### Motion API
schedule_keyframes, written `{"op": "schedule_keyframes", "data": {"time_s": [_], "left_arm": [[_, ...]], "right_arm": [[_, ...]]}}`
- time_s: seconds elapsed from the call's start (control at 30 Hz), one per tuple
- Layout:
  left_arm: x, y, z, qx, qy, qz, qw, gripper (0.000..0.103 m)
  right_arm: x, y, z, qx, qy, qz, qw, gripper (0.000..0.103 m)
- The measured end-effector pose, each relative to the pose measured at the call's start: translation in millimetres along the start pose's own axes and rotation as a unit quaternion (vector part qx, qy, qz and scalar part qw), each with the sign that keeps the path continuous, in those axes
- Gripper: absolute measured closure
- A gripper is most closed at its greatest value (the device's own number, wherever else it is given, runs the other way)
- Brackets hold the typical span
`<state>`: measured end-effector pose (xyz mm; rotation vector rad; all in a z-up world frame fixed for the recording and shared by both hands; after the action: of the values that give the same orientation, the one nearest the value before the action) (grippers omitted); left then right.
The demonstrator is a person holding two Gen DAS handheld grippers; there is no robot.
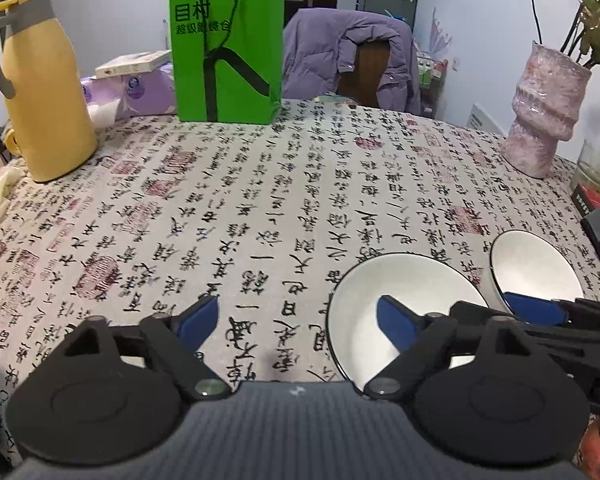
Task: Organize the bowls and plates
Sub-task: 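Bring both open grippers to the rim of the nearer white bowl, then close both grippers on the white bowl rim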
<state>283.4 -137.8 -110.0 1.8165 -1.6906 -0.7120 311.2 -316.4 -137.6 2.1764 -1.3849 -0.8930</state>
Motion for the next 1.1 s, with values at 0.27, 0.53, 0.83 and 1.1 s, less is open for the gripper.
{"op": "schedule_keyframes", "data": {"time_s": [0.27, 0.53, 0.83, 1.1], "left_arm": [[3, -3, 1, -0.009, 0.004, 0.007, 0.9999, 0.027], [-1, -3, 2, -0.011, 0.013, 0.008, 0.9998, 0.028], [0, -1, 2, -0.012, 0.015, 0.011, 0.9998, 0.033], [5, -8, 6, -0.029, 0.014, 0.020, 0.9993, 0.049]], "right_arm": [[3, 1, -2, 0.010, -0.010, 0.000, 1.000, 0.061], [4, 14, -8, 0.038, -0.021, -0.018, 0.999, 0.066], [-1, 17, -6, 0.028, -0.028, -0.040, 0.998, 0.071], [-3, 5, 4, -0.006, -0.029, -0.028, 0.999, 0.082]]}}
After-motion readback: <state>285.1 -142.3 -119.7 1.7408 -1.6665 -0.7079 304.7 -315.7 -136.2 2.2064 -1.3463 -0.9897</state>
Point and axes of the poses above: each gripper's, at about its wrist camera, not at the fingertips, and y roughly against the way its jaws point, x to its right, z to its underside, the point moved 7 cm from there along -y, roughly the way its jaws point, and after that the axes turned 4 degrees about -y, right-handed, at the moved point
